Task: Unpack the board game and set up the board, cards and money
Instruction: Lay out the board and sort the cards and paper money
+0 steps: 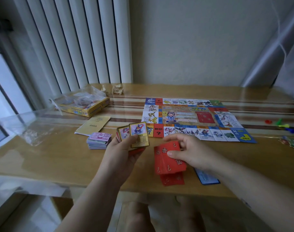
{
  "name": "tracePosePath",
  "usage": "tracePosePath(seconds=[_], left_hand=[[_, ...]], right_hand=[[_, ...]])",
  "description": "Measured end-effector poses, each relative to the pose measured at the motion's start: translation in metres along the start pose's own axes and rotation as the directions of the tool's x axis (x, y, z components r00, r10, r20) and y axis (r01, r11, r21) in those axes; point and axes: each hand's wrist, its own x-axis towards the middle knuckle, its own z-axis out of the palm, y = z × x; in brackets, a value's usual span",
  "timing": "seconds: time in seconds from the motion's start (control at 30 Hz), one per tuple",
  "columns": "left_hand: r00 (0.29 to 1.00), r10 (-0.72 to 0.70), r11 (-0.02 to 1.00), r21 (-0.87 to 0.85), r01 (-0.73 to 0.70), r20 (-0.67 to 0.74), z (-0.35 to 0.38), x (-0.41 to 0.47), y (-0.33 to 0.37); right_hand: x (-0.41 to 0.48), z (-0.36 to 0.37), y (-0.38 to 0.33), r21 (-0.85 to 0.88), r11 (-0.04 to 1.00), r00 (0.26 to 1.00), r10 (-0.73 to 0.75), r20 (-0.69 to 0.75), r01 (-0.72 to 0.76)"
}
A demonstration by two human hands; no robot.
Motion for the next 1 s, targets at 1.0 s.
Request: tracePosePath(seconds=[1.0], left_hand=[[0.892, -0.331, 0.928, 0.279, 0.248, 0.309, 0.094, -0.018, -0.065]], right_hand=[[-0.029, -0.086, 0.031, 0.081, 0.995, 0.944, -0.028, -0.328, 0.058]])
